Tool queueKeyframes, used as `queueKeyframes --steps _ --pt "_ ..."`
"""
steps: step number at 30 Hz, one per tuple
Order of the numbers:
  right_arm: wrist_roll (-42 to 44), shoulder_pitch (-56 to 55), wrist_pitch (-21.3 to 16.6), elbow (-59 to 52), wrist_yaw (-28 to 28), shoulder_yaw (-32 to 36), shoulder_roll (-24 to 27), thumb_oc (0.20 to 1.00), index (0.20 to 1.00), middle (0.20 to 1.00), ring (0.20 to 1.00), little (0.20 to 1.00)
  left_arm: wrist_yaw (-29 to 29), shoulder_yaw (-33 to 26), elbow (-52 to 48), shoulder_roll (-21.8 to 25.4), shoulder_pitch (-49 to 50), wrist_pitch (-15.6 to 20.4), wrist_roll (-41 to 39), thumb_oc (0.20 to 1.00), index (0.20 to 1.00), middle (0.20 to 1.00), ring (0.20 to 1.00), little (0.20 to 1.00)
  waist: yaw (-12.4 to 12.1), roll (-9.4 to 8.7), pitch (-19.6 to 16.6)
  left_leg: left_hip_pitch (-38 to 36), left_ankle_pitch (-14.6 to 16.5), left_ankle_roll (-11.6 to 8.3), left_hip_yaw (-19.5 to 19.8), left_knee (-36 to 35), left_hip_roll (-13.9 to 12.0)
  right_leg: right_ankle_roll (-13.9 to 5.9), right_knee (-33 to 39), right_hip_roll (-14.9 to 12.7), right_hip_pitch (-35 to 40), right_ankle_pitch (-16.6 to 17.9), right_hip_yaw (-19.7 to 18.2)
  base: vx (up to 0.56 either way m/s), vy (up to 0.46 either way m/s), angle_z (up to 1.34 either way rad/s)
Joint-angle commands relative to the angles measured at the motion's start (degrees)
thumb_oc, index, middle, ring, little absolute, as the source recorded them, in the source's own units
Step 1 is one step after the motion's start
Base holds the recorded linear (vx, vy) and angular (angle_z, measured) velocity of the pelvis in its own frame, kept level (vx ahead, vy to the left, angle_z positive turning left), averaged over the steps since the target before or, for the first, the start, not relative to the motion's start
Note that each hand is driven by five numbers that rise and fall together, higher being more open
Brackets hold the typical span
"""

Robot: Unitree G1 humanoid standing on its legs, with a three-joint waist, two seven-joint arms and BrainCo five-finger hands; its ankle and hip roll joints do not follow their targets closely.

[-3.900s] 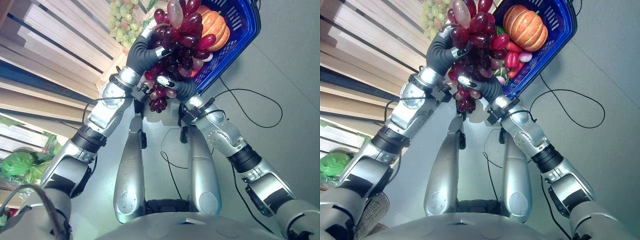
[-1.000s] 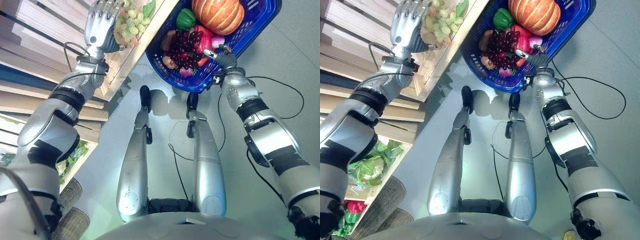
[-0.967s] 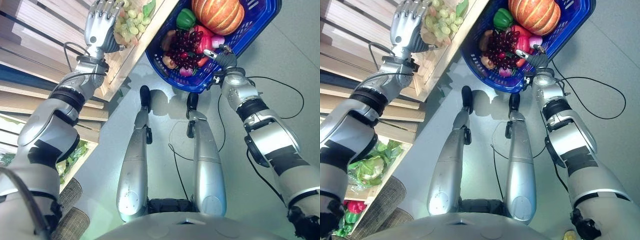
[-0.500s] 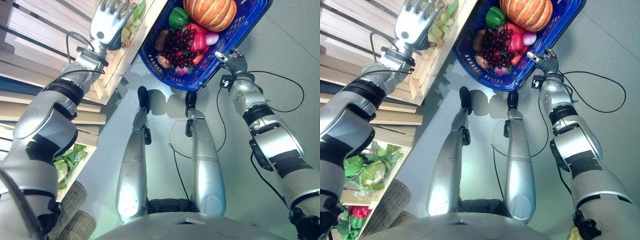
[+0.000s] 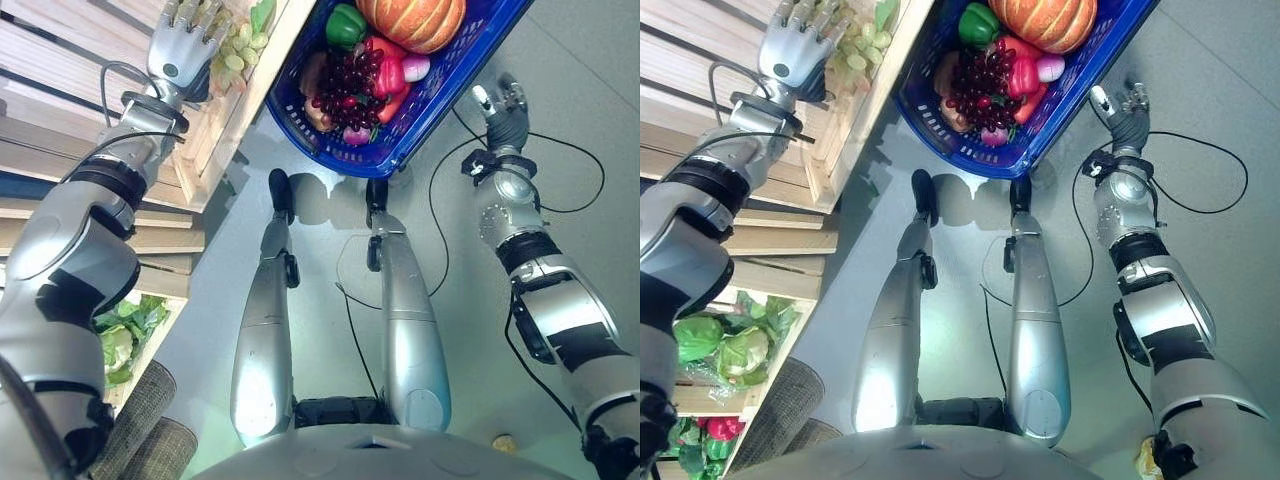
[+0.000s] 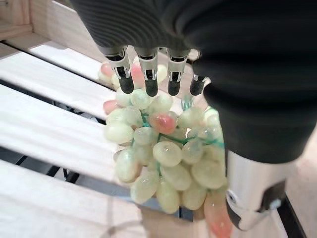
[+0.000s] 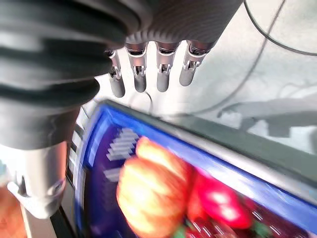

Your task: Pick up fruits and vegetables into the basket

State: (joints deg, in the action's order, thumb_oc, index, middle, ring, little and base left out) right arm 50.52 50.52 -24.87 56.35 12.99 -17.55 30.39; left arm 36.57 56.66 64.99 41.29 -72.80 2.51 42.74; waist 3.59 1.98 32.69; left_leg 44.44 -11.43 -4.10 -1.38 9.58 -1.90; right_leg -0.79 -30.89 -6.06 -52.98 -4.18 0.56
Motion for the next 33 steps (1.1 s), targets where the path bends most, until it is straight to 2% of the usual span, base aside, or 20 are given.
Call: queueKeyframes --steps 1,12,21,33 --pt "3.9 -2.4 -3.6 -0.2 3.0 2.9 3.7 1.000 1.000 1.000 1.000 1.000 1.5 -3.9 4.1 2.0 1.0 -1.9 -0.5 1.000 1.000 1.000 1.000 1.000 1.9 1.29 -2.9 2.5 6.5 1.35 0.5 7.0 -0.5 -2.69 11.6 0.7 4.2 8.5 0.3 0.00 0.000 0.00" --pt "11.0 -2.0 0.1 8.8 -0.7 5.0 3.9 1.000 1.000 1.000 1.000 1.000 4.1 -0.9 6.3 1.7 -3.6 0.0 1.3 1.000 1.000 1.000 1.000 1.000 2.2 0.35 -2.9 3.5 7.2 1.99 0.5 7.1 -0.9 -2.67 11.9 1.2 3.3 8.9 -0.3 0.01 0.002 -0.01" --pt "10.8 -1.8 1.0 10.5 -2.6 4.3 2.9 1.000 1.000 1.000 1.000 1.000 6.4 0.7 7.0 1.2 -6.1 1.8 3.1 1.000 1.000 1.000 1.000 1.000 2.5 0.19 -2.9 3.7 7.5 2.17 0.3 7.3 -0.7 -2.71 12.1 1.4 3.0 9.1 -0.7 0.00 0.000 0.00" --pt "10.8 -1.1 0.6 10.6 -3.0 3.9 2.7 1.000 1.000 1.000 1.000 1.000 2.2 0.8 7.9 0.8 -5.3 2.0 2.9 1.000 1.000 1.000 1.000 1.000 2.7 0.34 -2.9 4.0 7.5 1.85 0.4 7.0 -0.8 -2.75 12.5 1.4 2.7 9.2 -1.0 0.00 0.000 0.00"
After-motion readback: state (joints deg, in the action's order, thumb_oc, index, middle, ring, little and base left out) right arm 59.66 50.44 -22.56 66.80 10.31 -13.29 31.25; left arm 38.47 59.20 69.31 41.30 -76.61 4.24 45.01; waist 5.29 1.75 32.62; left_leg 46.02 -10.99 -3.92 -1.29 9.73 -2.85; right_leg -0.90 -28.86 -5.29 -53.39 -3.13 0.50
